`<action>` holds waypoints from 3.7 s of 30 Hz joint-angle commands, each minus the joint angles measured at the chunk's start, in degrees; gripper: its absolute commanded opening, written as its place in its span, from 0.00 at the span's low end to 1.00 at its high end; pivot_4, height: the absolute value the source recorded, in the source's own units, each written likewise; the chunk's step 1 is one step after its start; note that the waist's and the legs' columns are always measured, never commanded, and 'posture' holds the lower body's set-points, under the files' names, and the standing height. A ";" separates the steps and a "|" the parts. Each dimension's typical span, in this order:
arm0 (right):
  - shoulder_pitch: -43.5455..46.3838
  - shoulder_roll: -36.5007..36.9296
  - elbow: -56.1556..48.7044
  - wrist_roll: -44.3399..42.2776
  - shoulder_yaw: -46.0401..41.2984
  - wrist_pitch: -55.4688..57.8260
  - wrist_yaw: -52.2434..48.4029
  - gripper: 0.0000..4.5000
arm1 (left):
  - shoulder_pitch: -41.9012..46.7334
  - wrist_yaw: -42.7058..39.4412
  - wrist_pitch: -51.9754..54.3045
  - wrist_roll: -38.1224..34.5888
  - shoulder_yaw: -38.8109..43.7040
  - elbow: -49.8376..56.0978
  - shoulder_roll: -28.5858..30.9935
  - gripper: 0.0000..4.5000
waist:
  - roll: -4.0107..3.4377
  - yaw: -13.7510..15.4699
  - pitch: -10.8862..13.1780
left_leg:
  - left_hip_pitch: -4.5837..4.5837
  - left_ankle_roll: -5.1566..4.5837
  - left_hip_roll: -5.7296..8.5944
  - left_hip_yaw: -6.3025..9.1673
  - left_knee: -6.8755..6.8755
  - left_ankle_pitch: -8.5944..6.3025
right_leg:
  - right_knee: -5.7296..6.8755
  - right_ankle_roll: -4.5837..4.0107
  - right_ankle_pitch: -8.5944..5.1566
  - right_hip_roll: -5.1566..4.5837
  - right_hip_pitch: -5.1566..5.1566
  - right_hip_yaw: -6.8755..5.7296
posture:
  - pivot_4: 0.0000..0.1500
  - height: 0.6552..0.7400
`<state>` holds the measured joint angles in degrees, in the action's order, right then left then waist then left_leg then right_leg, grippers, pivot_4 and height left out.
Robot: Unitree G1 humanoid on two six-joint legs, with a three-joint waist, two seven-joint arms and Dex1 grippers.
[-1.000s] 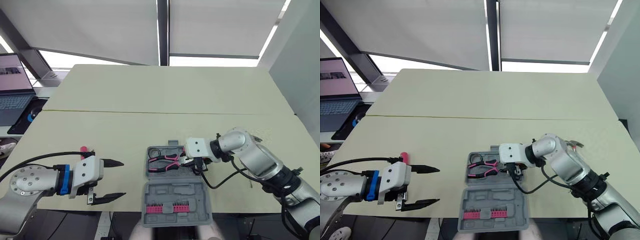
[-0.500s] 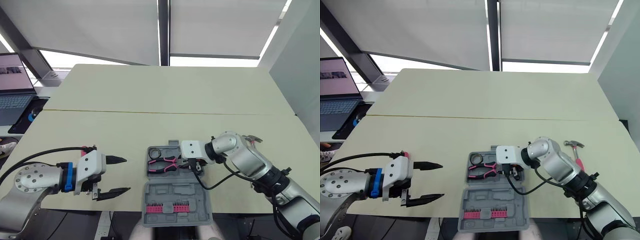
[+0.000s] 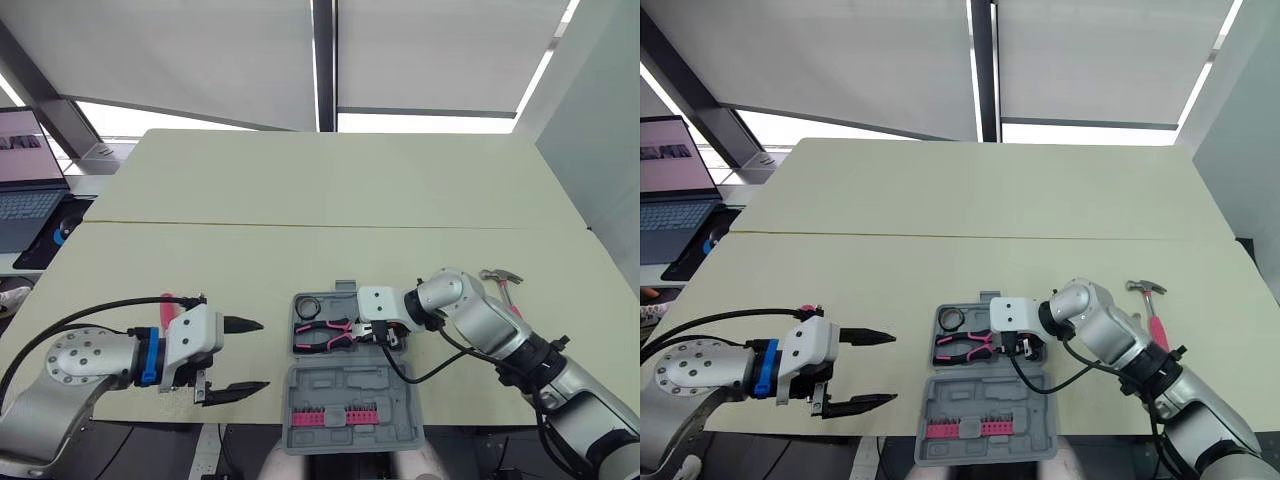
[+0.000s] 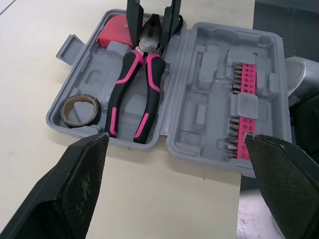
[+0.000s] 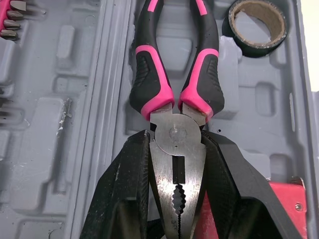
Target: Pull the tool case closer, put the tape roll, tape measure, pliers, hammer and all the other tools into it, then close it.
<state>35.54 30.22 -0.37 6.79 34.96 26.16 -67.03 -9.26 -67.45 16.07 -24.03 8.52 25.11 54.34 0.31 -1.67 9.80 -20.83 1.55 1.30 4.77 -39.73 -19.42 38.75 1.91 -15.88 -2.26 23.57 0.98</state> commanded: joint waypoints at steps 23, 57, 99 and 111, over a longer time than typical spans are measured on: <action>-2.82 -6.03 -4.60 -4.91 -6.83 -3.80 6.31 0.24 | 1.57 2.61 -0.68 0.00 -0.07 0.91 -0.69 1.00 | 0.01 -0.07 -0.01 | 0.01 0.01 0.01 -0.01 0.00 0.01 | 0.06 0.00 0.00 -0.01 0.02 0.02 | 1.00 1.00; -9.41 -1.51 -3.79 -12.56 -19.20 -20.67 6.56 0.00 | 1.52 5.08 -7.37 3.95 1.20 -7.61 -2.91 0.92 | -0.01 0.38 -0.05 | 0.14 0.02 0.06 0.06 0.01 0.00 | 0.00 0.00 0.00 -0.03 -0.17 -0.02 | 1.00 1.00; -29.12 5.31 -4.23 -10.85 -18.72 -17.40 7.18 0.00 | 13.68 6.07 -14.22 19.44 -21.17 -27.22 -16.21 0.01 | 0.01 0.17 -0.04 | 0.29 -0.01 -0.01 -0.01 -0.07 0.00 | 0.14 0.00 -0.01 0.05 -0.29 0.01 | 1.00 1.00; -24.22 1.87 -4.42 -11.58 -19.70 -12.27 10.06 0.00 | 18.96 7.28 -15.97 20.96 -20.66 -32.03 -18.40 0.01 | 0.00 0.15 -0.04 | 0.30 0.00 0.01 0.00 -0.11 0.01 | 0.18 0.00 0.00 0.06 -0.29 0.00 | 1.00 1.00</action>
<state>9.47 33.87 -2.02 -3.23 14.73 14.85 -56.96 8.58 -60.84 1.04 -3.20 -11.39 -7.38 37.32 0.31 -1.53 9.75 -20.53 1.55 1.31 4.78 -39.84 -19.41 38.93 1.92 -15.88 -2.20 23.29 0.98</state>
